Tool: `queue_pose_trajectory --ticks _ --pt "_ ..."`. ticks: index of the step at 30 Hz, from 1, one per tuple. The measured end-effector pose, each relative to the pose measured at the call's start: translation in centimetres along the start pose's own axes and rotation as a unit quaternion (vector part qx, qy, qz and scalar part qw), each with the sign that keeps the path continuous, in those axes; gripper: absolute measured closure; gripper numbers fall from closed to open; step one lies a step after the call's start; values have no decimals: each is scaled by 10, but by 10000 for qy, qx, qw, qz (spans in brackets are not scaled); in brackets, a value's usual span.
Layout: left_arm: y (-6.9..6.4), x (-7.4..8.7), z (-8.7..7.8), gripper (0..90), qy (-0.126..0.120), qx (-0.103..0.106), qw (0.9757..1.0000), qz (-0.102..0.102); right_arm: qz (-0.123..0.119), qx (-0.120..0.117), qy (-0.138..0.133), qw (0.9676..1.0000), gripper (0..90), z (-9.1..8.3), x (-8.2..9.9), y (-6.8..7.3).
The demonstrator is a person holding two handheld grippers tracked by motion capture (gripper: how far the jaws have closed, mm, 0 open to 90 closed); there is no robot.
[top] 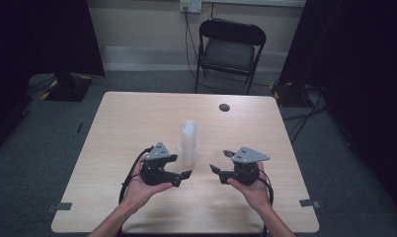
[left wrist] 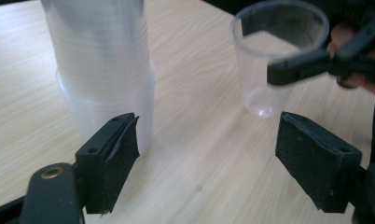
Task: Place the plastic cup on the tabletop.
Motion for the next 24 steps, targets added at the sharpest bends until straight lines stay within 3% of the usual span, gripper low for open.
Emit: queue_pose_trajectory --ticks 5,10,13,19,24 --pt "8 10 -9 201 7 -136 9999 -45 251 65 -69 9996 289 4 -2 -12" --pt "16 17 -19 173 -40 -161 9998 -137 320 216 -80 9992 289 9 -6 -22" --pt "19 22 -25 158 -25 -189 9998 107 360 311 -111 9988 289 13 -10 -30" --pt "22 33 -33 157 9 -243 9997 -27 582 519 -190 9968 289 22 -10 -51" --pt "27 43 -40 156 13 -383 9992 69 715 638 -237 9951 287 26 -12 -62"
Point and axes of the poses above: each handheld gripper's, and its own axes: z roughly forward along the jaws, x roughly out of its underside, y roughly to its left, the point moved 8 cm from there along z, roughly forward along the jaws, and after that the axes turned 2 degrees about z, right-handed, at the moved point
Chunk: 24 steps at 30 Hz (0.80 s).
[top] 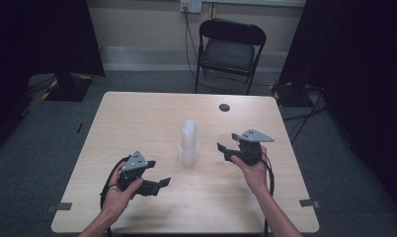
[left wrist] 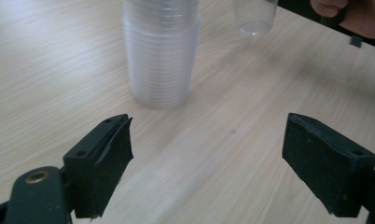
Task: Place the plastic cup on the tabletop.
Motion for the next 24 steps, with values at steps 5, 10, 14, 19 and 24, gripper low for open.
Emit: queue_pose_trajectory --ticks 5,10,14,19,24 --pt "9 10 -3 156 -136 -66 9998 -140 102 -6 -43 9999 285 14 -3 -7" --pt "14 19 -5 157 -102 -168 9996 -219 179 26 -78 9998 285 27 -7 -11" --pt "15 25 -4 156 -36 -198 9995 -243 180 86 -54 9998 285 35 -11 -13" --pt "14 31 -3 157 57 -282 9995 -130 287 302 -36 9991 284 45 -12 -22" --pt "14 34 -3 157 100 -328 9993 -120 539 551 -9 9970 283 55 -7 -35"
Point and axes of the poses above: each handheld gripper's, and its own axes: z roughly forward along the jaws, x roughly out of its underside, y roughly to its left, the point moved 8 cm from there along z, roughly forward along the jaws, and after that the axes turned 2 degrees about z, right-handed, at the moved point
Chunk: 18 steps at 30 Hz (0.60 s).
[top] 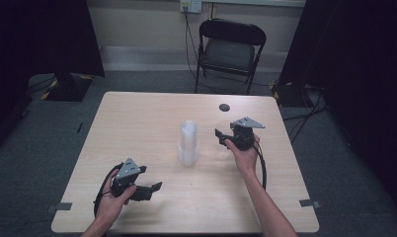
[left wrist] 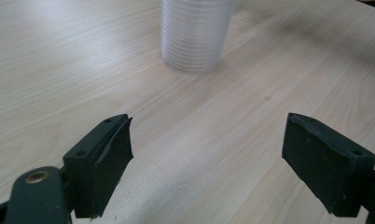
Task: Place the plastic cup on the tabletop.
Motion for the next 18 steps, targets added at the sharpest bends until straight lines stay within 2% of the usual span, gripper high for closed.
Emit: queue_pose_trajectory --ticks 6,12,18 --pt "1 2 3 157 31 -4 10000 -52 63 48 3 10000 280 8 6 -5" --pt "0 3 3 157 85 -32 9999 108 51 119 99 9999 278 12 13 -8" --pt "-2 4 4 157 107 12 9999 69 74 125 43 9999 272 15 17 -9"
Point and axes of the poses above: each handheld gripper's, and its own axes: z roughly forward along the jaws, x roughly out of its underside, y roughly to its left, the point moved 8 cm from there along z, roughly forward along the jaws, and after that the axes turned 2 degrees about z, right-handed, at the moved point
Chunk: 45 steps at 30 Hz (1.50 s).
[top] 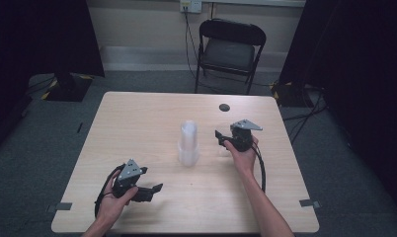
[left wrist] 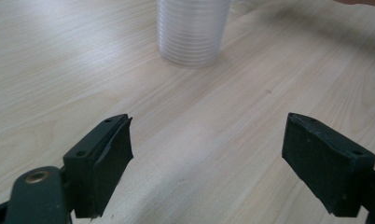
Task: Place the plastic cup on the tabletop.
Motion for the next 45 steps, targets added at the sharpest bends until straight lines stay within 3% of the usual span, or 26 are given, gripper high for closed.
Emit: queue_pose_trajectory --ticks 11,15,25,38,45 --pt "0 0 0 157 -1 8 10000 5 -14 -81 37 10000 271 -8 10 2" --pt "0 0 1 157 12 -12 9999 99 -83 -102 122 9998 278 -15 14 1" --pt "0 1 2 157 39 12 10000 24 -153 -192 249 9994 275 -23 20 3" --pt "7 3 1 159 68 -57 10000 -13 -12 -336 323 9989 200 -28 28 4" --pt "9 3 1 159 63 -95 9999 -25 -27 -413 497 9979 166 -33 33 5"
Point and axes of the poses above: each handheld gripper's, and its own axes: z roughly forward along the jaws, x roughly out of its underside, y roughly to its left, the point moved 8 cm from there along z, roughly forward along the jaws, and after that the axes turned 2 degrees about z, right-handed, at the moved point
